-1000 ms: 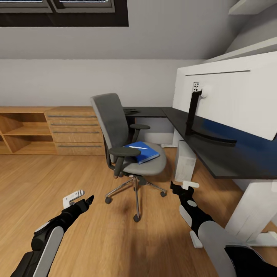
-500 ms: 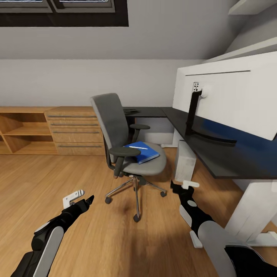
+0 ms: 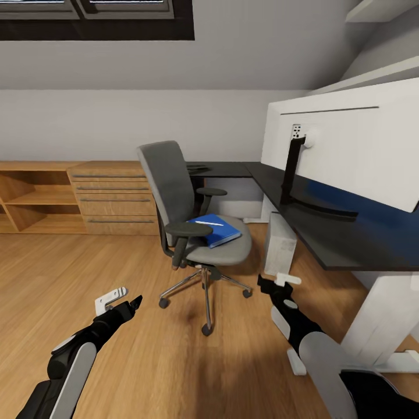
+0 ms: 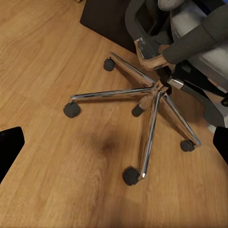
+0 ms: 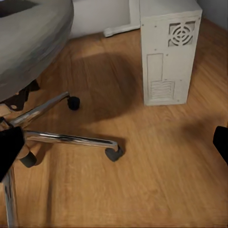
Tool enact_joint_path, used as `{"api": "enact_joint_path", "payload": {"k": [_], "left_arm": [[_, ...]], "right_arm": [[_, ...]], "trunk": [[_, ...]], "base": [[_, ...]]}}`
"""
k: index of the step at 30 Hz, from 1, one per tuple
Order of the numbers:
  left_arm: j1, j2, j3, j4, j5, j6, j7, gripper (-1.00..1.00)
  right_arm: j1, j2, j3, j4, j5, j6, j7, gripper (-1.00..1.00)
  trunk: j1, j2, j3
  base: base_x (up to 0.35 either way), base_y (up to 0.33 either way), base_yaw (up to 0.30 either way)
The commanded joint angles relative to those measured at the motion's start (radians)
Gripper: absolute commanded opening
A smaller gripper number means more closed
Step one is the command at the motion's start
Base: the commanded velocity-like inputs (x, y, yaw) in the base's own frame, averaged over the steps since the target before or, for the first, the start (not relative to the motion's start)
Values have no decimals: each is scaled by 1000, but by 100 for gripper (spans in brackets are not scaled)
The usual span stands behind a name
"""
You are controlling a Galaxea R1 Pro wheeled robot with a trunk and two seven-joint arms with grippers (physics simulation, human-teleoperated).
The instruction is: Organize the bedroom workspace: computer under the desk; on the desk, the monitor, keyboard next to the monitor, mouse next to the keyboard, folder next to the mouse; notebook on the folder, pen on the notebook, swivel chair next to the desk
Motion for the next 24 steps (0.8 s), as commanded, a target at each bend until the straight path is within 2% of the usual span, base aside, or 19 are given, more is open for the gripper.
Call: {"api": "enact_joint_path", "payload": {"k": [1, 2, 3, 4, 6, 15, 16, 19, 24], "left_arm": [[-1, 0, 0, -1, 11, 4, 8, 100], [-1, 0, 0, -1, 11, 4, 8, 100], [-1, 0, 0, -1, 11, 4, 8, 100], [-1, 0, 0, -1, 11, 4, 8, 100], [-1, 0, 0, -1, 10, 4, 8, 100], [-1, 0, 0, -1, 9, 4, 8, 100], [-1, 0, 0, -1, 9, 4, 8, 100], [-1, 0, 0, -1, 9, 4, 8, 100], [-1, -1, 0, -1, 9, 3, 9, 100]], "right_arm": [[-4, 1, -4, -5, -16, 13, 2, 100], [-9, 0, -5, -11, -26, 30, 2, 100], [-42, -5, -6, -27, -69, 98, 1, 100], [-60, -8, -6, -31, -88, 124, 1, 100], [-74, -12, -6, -34, -104, 141, 1, 100], [-97, -23, -7, -40, -149, 166, 1, 100], [-99, -25, -8, -33, -185, 164, 2, 100], [-100, -27, -9, -31, -223, 162, 3, 100], [-100, -27, -7, -30, -254, 161, 5, 100]], "trunk": [[0, 0, -1], [0, 0, -1], [0, 0, -1], [0, 0, -1], [0, 0, -1], [0, 0, -1], [0, 0, -1], [0, 0, -1], [0, 0, -1]], "base": [[0, 0, 0], [0, 0, 0], [0, 0, 0], [0, 0, 0], [0, 0, 0], [0, 0, 0], [0, 0, 0], [27, 0, 0], [202, 0, 0]]}}
